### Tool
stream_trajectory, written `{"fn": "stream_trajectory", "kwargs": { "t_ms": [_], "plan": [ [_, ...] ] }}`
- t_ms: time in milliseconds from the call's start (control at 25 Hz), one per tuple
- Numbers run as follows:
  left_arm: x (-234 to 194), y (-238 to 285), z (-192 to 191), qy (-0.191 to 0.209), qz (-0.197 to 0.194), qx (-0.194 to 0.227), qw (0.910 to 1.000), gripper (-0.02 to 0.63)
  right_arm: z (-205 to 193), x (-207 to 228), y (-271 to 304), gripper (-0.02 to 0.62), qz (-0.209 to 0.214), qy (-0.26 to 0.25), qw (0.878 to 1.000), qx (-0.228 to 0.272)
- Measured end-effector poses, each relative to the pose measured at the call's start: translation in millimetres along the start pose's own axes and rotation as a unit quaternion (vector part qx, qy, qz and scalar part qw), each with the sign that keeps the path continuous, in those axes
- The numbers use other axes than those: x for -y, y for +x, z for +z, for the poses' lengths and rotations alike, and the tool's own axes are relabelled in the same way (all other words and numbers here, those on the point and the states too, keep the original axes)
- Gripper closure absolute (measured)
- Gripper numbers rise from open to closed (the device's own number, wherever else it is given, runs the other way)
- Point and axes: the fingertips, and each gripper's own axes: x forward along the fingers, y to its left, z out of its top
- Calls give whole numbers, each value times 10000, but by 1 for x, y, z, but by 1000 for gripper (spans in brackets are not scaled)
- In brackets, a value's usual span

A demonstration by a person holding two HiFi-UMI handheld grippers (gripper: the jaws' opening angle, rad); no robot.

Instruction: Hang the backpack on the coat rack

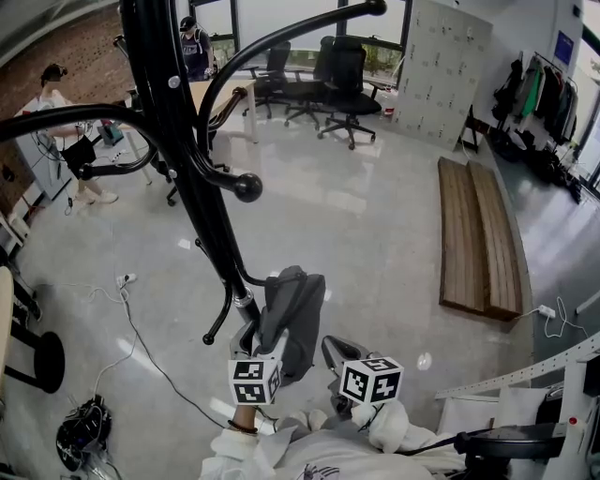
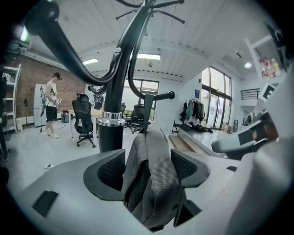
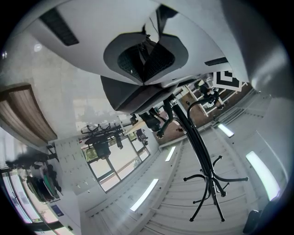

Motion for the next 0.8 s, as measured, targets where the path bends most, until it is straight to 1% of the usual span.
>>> {"fn": "stream_trajectory", "kwargs": {
  "t_ms": [160,400,560,600,680,760,800],
  "plan": [
    [7,-3,5,-85,-151,34,9998,297,-2,1,3,583,33,32,10000,-56],
    [14,-21,15,-137,-78,195,9997,287,0,0,6,583,88,34,9999,-90],
    [26,-50,29,-88,170,556,9983,288,0,-2,9,583,135,17,9998,-126],
    [32,-58,33,-72,164,670,9976,288,-1,-1,9,583,152,11,9998,-134],
    [47,-70,43,-85,-29,895,9959,290,-2,-2,9,583,194,3,9997,-146],
    [58,-77,52,-203,-199,1087,9937,293,-5,-4,9,583,238,0,9996,-161],
    [60,-80,54,-256,-219,1149,9928,311,-6,-4,8,583,253,1,9995,-173]
  ]
}}
